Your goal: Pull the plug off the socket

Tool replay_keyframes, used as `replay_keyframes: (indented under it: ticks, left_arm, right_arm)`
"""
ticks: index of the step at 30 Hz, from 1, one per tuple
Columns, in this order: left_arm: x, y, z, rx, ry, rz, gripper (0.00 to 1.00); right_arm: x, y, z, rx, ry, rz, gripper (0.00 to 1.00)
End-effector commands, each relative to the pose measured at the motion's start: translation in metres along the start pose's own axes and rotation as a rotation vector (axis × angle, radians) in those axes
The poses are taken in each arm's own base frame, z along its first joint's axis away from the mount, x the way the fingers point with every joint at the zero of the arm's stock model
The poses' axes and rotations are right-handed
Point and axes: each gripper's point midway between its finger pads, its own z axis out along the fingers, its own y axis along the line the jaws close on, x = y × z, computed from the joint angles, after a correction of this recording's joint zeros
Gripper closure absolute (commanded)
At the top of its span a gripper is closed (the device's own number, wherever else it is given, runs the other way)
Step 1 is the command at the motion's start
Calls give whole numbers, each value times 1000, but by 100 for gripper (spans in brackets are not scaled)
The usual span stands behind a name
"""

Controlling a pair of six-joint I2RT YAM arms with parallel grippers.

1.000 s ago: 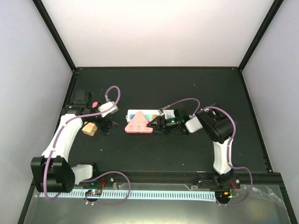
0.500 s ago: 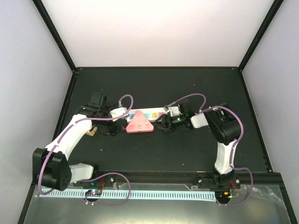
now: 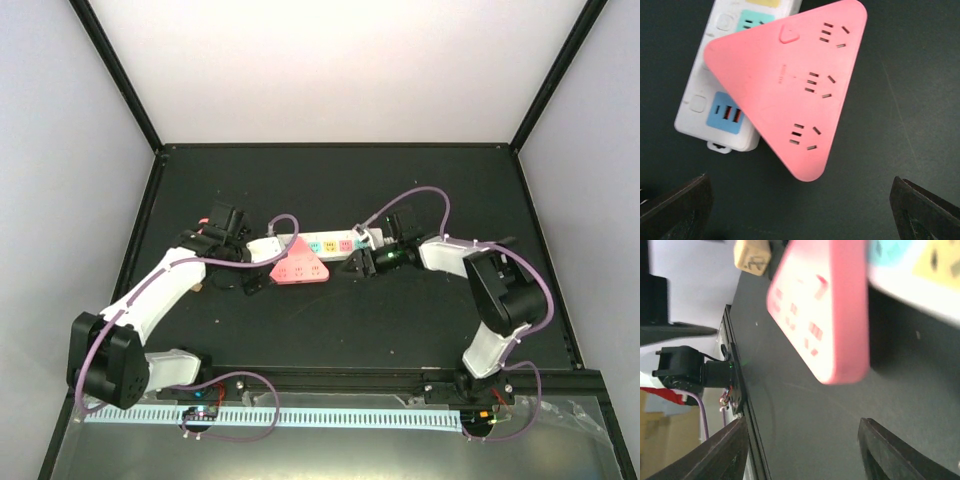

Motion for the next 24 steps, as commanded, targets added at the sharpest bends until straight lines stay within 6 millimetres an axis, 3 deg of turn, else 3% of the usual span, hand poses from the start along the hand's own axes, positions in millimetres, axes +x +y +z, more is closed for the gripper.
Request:
replay_keyframes:
  ticks: [1,5,10,14,19,24]
  left_arm:
    - [-2,-4,9,16,-1,-16,1]
    - [-7,1,11,-7,-28,-43,1]
    - [-21,15,4,-196,-80,82,1]
    - [-19,5,-4,-267,-7,241,1]
    - [-30,-8,-16,-390,-21,444,1]
    - [-40,-30,-2,-490,-40,614,1]
  right_arm:
    - [-35,24,-19,64,-58,-189,40]
    - [-66,22,-22,130,-99,-214,45]
    - [-94,6,-15,181,-111,-195,47]
    - [-110,-10,-9,229,-114,-201,49]
    - [-115,-24,2,221,-92,-160,51]
    - [-117,-33,8,217,-80,-141,51]
